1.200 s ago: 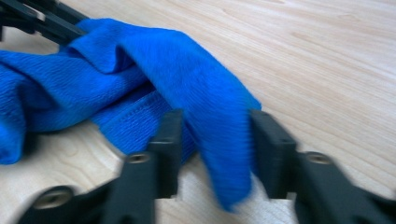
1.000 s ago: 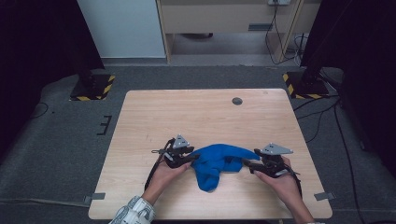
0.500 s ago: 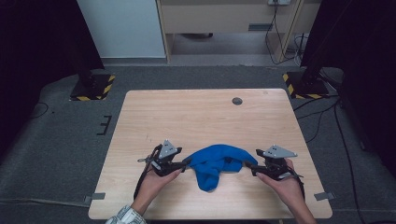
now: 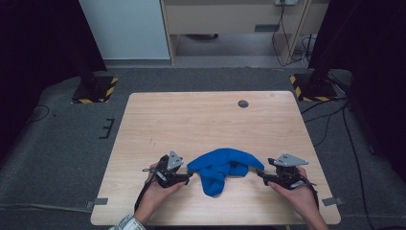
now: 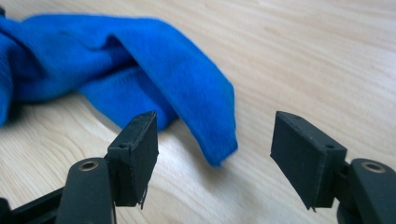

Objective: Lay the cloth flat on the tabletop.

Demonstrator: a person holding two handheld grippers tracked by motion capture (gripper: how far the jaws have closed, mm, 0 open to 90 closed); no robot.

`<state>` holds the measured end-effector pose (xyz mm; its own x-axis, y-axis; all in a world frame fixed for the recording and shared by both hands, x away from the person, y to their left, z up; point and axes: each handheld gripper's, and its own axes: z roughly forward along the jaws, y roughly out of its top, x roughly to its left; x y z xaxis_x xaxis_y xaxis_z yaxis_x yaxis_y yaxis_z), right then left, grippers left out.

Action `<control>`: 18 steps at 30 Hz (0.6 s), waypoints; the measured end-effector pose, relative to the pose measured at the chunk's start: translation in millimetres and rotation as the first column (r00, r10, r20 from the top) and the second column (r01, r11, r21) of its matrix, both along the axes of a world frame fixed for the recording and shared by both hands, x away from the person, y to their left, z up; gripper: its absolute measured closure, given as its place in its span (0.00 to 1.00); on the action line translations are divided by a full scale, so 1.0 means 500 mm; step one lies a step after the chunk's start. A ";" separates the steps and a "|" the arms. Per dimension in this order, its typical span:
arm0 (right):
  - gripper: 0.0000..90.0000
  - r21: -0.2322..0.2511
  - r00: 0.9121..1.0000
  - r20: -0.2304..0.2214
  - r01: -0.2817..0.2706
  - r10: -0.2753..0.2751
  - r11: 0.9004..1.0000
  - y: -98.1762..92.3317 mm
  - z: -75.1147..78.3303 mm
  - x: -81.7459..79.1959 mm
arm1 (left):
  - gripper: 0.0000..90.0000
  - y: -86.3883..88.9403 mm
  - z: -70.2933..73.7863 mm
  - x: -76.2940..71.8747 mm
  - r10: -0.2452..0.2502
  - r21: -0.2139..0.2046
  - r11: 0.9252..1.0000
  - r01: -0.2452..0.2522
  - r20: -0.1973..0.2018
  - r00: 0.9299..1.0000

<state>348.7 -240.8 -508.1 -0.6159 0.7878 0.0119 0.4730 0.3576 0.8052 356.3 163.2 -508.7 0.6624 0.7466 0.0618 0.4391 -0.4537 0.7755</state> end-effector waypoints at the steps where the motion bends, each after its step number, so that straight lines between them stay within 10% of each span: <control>1: 0.36 -0.002 1.000 -0.009 -0.004 0.004 1.000 -0.002 -0.003 0.001 | 0.35 0.006 0.004 0.002 0.009 -0.015 1.000 -0.009 0.006 1.000; 11: 0.38 -0.073 0.999 -0.029 -0.032 0.030 0.997 0.018 -0.026 0.008 | 0.41 0.034 0.021 0.004 0.100 -0.070 0.993 -0.097 0.056 0.993; 18: 0.70 -0.064 1.000 0.000 -0.019 0.019 0.998 0.018 -0.025 0.025 | 0.41 0.035 0.018 0.006 0.088 -0.067 0.994 -0.085 0.045 0.995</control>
<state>361.1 -232.0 -520.6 -0.6308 0.7750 -0.0385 0.4648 0.4171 0.7810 359.1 180.7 -499.6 0.5926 0.8045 0.0408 0.4365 -0.3633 0.8231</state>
